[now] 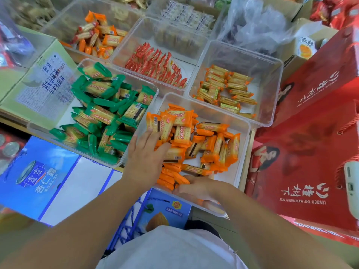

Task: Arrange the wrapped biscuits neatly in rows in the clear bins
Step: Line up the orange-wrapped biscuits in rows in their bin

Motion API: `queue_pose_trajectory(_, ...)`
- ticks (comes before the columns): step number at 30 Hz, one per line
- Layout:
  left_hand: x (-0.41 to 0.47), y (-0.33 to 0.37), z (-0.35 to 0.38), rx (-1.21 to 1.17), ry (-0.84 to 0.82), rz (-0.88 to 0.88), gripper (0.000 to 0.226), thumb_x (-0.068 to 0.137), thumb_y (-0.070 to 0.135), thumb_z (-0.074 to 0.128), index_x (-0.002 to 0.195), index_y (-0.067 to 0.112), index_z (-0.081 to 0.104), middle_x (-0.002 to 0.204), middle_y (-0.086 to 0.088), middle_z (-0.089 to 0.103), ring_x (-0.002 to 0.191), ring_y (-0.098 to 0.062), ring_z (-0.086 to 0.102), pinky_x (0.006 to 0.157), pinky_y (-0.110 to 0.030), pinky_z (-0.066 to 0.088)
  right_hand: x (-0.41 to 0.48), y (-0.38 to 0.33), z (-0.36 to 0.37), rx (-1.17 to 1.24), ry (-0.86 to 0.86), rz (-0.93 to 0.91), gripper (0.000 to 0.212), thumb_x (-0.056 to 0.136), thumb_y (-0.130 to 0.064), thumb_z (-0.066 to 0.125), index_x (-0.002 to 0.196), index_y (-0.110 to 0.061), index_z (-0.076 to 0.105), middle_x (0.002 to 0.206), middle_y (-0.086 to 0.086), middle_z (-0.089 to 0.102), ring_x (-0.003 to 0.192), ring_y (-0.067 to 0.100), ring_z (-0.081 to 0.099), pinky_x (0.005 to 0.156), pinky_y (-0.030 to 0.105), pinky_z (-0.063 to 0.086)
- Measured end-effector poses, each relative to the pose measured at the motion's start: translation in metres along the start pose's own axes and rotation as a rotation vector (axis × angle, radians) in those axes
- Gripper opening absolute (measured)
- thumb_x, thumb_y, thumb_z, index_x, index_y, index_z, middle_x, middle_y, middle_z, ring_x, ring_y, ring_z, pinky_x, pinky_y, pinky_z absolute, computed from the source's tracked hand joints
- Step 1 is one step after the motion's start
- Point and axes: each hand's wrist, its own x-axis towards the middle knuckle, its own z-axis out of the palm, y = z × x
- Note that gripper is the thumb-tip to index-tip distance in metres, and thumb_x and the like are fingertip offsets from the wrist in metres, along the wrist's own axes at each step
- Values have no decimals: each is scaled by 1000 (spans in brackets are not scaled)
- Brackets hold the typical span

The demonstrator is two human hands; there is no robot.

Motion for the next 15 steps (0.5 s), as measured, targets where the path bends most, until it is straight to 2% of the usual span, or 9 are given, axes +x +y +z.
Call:
queue_pose_trajectory(2,-16,-3,1,-26,-7,1,46,74,18,82,117,23,65,141,-13,53,139,-41,41,112,-65,31,1,-1,-3,-18,-18,-16,82,66,-86,49,138,-46,46,137,-6,55,118,22,52,103,44,43)
queue_pose_trajectory(4,-34,-9,4,-34,-2,2,47,75,22,82,118,24,64,143,-13,51,138,-40,41,111,-63,33,-3,0,-8,42,-62,-35,93,63,-91,50,141,-41,47,145,-6,51,128,24,49,108,46,40)
queue_pose_trajectory(6,-50,-14,7,-46,43,8,44,78,26,80,120,22,65,140,-14,53,131,-40,47,103,-59,38,-10,4,-16,200,-125,-22,96,60,-92,55,141,-41,48,149,-8,45,135,27,44,99,38,49)
queue_pose_trajectory(7,-56,-16,8,-54,75,7,40,81,29,76,119,21,66,137,-13,54,126,-39,49,99,-55,40,-13,7,-21,242,-144,-2,93,59,-92,57,137,-40,51,141,-8,49,130,28,48,90,34,52)
queue_pose_trajectory(9,-65,-17,10,-77,117,0,34,86,36,64,117,20,66,127,-11,58,115,-35,53,90,-49,42,-20,10,-30,235,-144,52,75,59,-87,61,113,-35,59,105,-6,62,100,22,62,85,36,50)
queue_pose_trajectory(11,-67,-15,10,-145,105,19,32,89,38,57,111,17,68,111,-7,62,100,-29,56,80,-44,46,-20,11,-32,213,-151,58,48,63,-79,61,83,-36,59,68,-9,61,65,12,59,76,34,48)
queue_pose_trajectory(12,-66,-14,11,-199,79,42,31,90,38,57,107,16,69,103,-5,62,92,-26,57,74,-42,49,-21,8,-32,200,-158,58,39,64,-77,61,74,-40,57,60,-11,57,59,12,54,73,32,47)
queue_pose_trajectory(13,-65,-11,11,-252,33,66,30,90,39,57,103,17,71,96,-2,63,87,-23,56,70,-42,50,-23,4,-31,193,-163,58,36,64,-77,61,72,-43,57,62,-11,55,61,13,53,73,32,47)
queue_pose_trajectory(15,-61,-5,11,-314,-106,101,34,90,46,54,99,20,74,91,3,64,85,-18,57,69,-42,52,-24,-3,-28,217,-142,45,48,62,-75,61,92,-38,62,87,-3,66,84,20,62,86,36,52)
